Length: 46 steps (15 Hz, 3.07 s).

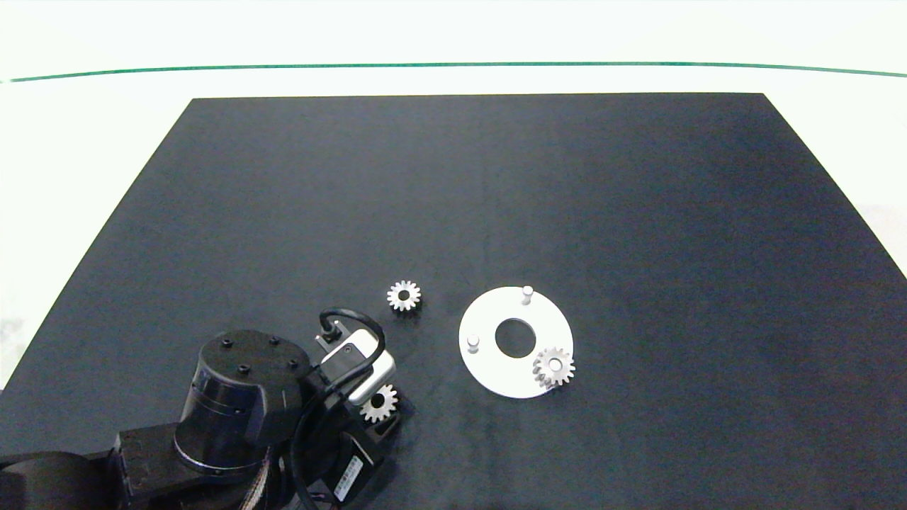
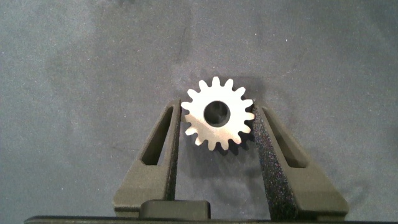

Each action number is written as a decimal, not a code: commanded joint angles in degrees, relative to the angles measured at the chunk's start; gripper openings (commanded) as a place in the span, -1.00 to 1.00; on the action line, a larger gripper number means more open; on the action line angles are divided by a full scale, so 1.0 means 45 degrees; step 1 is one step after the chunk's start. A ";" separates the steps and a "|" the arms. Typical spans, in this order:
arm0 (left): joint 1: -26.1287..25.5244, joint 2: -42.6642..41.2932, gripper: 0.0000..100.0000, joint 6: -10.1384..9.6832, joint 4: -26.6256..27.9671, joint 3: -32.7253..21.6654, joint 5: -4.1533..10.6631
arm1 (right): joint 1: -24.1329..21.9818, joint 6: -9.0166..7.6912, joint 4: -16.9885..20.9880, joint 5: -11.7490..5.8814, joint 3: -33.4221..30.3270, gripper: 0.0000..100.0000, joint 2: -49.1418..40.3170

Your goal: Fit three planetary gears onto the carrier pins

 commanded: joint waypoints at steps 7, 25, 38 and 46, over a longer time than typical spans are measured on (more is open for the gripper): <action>-0.0002 -0.0028 -0.90 0.0003 -0.0028 0.0001 0.0019 | 0.0008 0.0001 0.0364 -0.0010 0.0107 1.00 -0.0101; -0.1974 -0.0419 -0.92 -0.0466 0.2374 -0.3592 0.0039 | -0.0324 0.0040 0.0735 0.0049 0.1728 1.00 -0.1000; -0.1974 0.1671 -0.92 -0.0114 0.0850 -0.4901 0.0117 | -0.0344 0.0040 0.0716 0.0049 0.1728 1.00 -0.1117; -0.1642 0.2023 -0.92 0.0276 0.0421 -0.4823 0.0117 | -0.0324 0.0040 0.0755 0.0049 0.1728 1.00 -0.1273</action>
